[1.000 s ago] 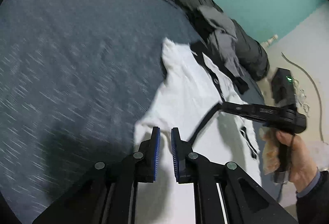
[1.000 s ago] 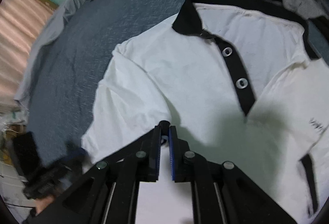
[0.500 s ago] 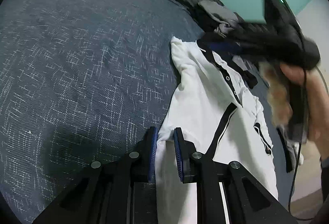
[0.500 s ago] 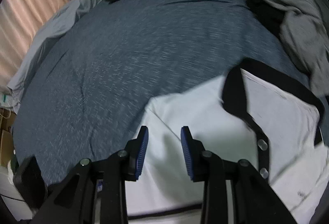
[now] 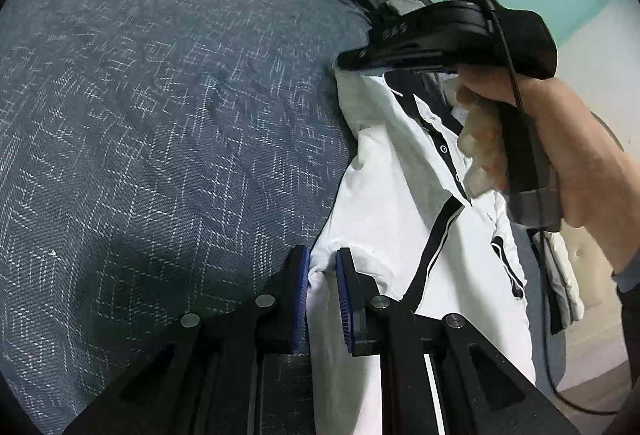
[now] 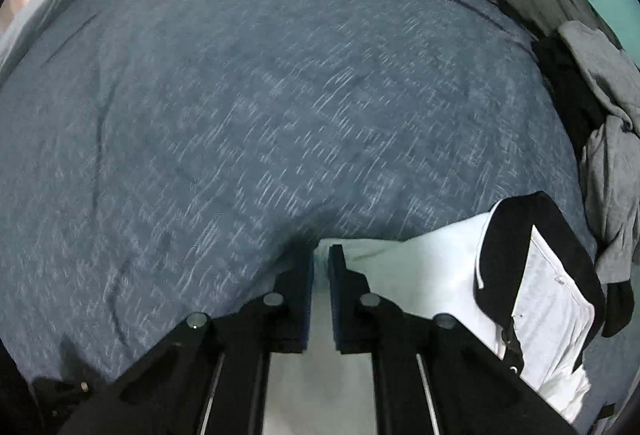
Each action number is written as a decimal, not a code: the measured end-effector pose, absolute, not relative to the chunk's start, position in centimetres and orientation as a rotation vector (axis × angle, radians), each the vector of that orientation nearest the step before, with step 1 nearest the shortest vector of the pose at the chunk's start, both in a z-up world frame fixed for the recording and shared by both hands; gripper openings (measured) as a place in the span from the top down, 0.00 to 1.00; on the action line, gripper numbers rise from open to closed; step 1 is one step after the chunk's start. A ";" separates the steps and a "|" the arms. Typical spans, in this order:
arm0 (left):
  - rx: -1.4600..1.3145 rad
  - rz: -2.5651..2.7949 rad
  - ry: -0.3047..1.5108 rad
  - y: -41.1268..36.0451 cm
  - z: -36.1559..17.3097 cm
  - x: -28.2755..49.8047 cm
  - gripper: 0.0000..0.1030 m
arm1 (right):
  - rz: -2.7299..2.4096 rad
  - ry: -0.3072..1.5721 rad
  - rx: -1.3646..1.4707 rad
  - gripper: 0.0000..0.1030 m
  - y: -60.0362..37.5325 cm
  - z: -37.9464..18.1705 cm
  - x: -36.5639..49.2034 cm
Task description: Fold clothes
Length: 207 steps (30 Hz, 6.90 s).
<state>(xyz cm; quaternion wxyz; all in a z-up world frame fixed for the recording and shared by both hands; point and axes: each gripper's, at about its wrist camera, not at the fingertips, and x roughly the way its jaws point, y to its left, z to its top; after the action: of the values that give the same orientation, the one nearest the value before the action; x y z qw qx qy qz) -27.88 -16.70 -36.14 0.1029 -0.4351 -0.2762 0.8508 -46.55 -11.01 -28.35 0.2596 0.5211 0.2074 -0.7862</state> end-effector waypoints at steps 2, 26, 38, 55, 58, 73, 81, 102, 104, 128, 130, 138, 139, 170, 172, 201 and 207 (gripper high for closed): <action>-1.285 2.507 -0.821 -16.9 -36.2 -27.8 0.87 | -2.187 0.485 1.376 0.98 -10.0 -27.6 -47.1; -1.290 2.498 -0.834 -16.8 -36.2 -27.8 0.87 | -2.119 0.568 1.470 0.98 -10.0 -29.4 -47.9; -1.290 2.497 -0.837 -16.8 -36.5 -27.5 0.88 | -2.252 0.421 1.380 1.00 -7.9 -26.5 -48.8; -1.288 2.485 -0.863 -17.0 -36.4 -27.0 0.90 | -2.239 0.102 1.451 0.97 -6.0 -28.3 -53.2; -1.290 2.485 -0.860 -17.1 -36.3 -26.8 0.90 | -2.239 0.079 1.438 0.76 -6.2 -27.5 -53.6; -1.276 2.487 -0.859 -17.6 -36.3 -26.3 0.92 | -2.276 0.093 1.403 0.96 -6.2 -27.5 -53.1; -1.272 2.490 -0.878 -18.2 -36.0 -25.8 0.92 | -2.269 0.092 1.456 0.95 -6.2 -28.3 -54.3; -1.292 2.483 -0.914 -18.3 -36.6 -25.2 0.92 | -2.220 0.051 1.259 0.91 -1.5 -24.4 -49.9; -1.293 2.483 -0.916 -17.4 -37.1 -26.9 0.92 | -2.205 0.053 1.268 0.91 -1.9 -24.9 -49.6; -1.291 2.479 -0.903 -17.3 -37.0 -25.6 0.92 | -2.254 -0.102 1.410 0.95 -6.0 -29.3 -53.3; -1.291 2.478 -0.902 -17.3 -36.9 -25.5 0.92 | -2.261 -0.076 1.439 0.94 -6.3 -29.7 -53.4; -1.294 2.477 -0.905 -17.2 -36.9 -25.7 0.92 | -2.303 -0.171 1.405 0.88 -3.6 -28.5 -53.5; -1.295 2.478 -0.904 -17.2 -36.9 -25.7 0.92 | -2.304 -0.173 1.388 0.88 -3.3 -28.2 -53.3; -1.461 2.518 -0.772 -18.4 -30.2 -14.3 0.75 | -2.313 -0.286 1.464 0.63 29.6 -21.3 -18.7; -1.501 2.488 -0.734 -17.6 -30.1 -12.5 0.75 | -2.309 -0.307 1.493 0.63 31.3 -21.7 -16.4; -1.763 2.240 -0.605 -11.9 -32.3 0.7 0.59 | -2.179 -0.338 1.791 0.57 39.1 -27.5 -0.7; -1.802 2.209 -0.593 -11.5 -33.3 1.5 0.59 | -2.149 -0.352 1.842 0.57 39.5 -28.6 -0.2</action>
<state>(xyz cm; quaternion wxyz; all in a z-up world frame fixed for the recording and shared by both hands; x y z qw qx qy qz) 1.48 -11.47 -33.28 0.1149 -0.6147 -0.2022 0.7537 -0.23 39.48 -28.59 0.1441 0.6392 -0.1221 -0.7455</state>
